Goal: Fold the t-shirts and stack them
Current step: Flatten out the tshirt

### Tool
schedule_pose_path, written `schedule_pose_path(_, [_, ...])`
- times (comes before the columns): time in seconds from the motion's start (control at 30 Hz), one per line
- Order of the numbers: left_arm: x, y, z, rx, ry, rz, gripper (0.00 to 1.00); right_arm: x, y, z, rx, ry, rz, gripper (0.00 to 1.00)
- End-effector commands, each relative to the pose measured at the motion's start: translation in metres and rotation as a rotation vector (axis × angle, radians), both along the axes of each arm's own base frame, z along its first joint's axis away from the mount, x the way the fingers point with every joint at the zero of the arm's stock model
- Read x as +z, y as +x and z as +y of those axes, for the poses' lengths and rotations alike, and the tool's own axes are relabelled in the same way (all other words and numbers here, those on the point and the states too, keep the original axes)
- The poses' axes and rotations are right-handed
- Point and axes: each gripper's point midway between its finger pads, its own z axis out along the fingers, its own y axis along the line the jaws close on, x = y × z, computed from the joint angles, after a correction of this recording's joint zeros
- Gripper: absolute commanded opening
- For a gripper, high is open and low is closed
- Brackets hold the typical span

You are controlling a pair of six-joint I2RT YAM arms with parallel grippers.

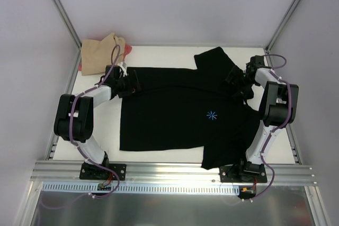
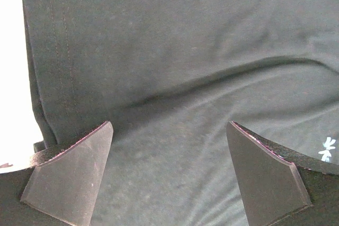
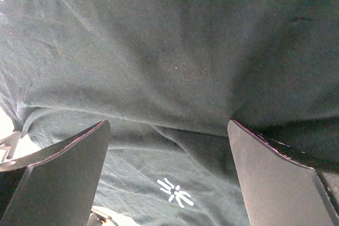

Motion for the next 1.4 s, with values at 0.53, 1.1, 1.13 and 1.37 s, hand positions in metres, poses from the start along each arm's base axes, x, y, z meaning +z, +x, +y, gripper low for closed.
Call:
schedule_pose_path(0.53, [0.139, -0.016, -0.019, -0.106, -0.108, -0.385, 0.92, 0.059, 0.191, -0.011, -0.074, 0.199, -0.293, 0.99])
schedule_pose_path(1.1, [0.137, -0.046, -0.019, -0.127, -0.1, -0.395, 0.91, -0.003, 0.147, -0.028, -0.15, 0.17, -0.148, 1.0])
schedule_pose_path(1.13, [0.14, -0.048, -0.019, -0.127, -0.1, -0.403, 0.91, -0.004, 0.142, -0.03, -0.157, 0.161, -0.141, 1.0])
schedule_pose_path(1.37, [0.144, -0.059, -0.017, -0.126, -0.099, -0.406, 0.92, 0.004, 0.1, -0.03, -0.149, 0.123, -0.132, 0.99])
